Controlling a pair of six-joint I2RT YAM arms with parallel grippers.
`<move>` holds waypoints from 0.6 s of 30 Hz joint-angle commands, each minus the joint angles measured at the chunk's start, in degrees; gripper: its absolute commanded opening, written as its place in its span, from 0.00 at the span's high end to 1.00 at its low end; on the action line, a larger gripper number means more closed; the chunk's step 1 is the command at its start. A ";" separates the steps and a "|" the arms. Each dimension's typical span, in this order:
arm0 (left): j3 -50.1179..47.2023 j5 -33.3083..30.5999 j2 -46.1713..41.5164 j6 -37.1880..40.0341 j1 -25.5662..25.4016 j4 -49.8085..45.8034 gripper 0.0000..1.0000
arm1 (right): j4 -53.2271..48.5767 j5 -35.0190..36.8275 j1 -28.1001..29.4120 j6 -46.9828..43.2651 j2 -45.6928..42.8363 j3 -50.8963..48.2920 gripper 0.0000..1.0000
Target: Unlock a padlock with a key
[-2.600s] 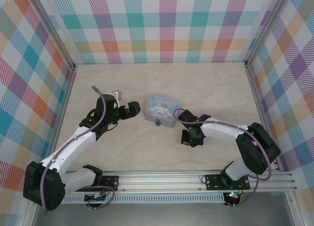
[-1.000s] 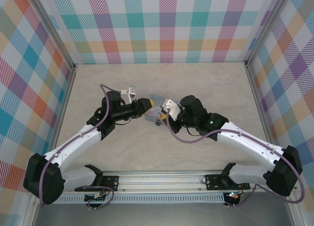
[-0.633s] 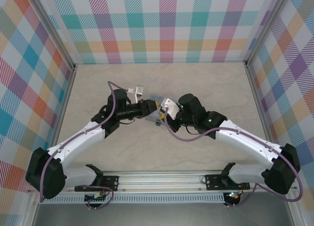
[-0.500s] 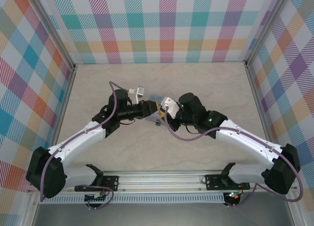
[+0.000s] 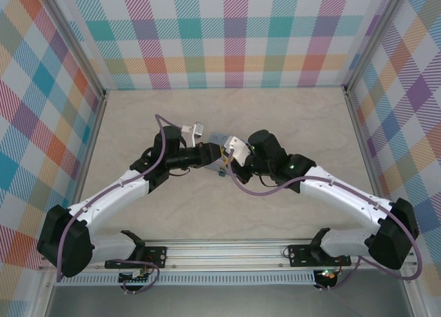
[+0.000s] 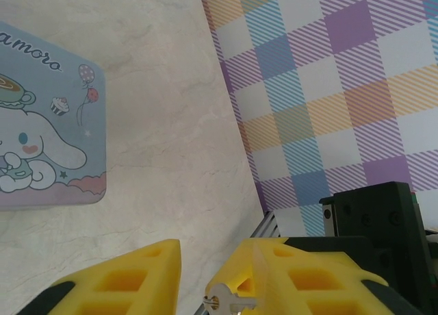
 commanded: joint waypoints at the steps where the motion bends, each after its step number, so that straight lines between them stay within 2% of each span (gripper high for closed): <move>1: 1.78 -0.11 -0.20 1.25 -1.24 -0.20 0.65 | -0.26 0.11 0.32 -0.81 0.80 1.79 0.99; 9: 1.78 -0.06 -0.07 1.58 -1.42 -0.48 0.64 | 0.44 0.36 0.32 -0.34 0.68 1.61 0.99; 18: 2.01 0.29 0.72 3.18 -1.86 -1.98 0.73 | 1.02 1.11 0.28 -0.13 0.45 1.53 0.98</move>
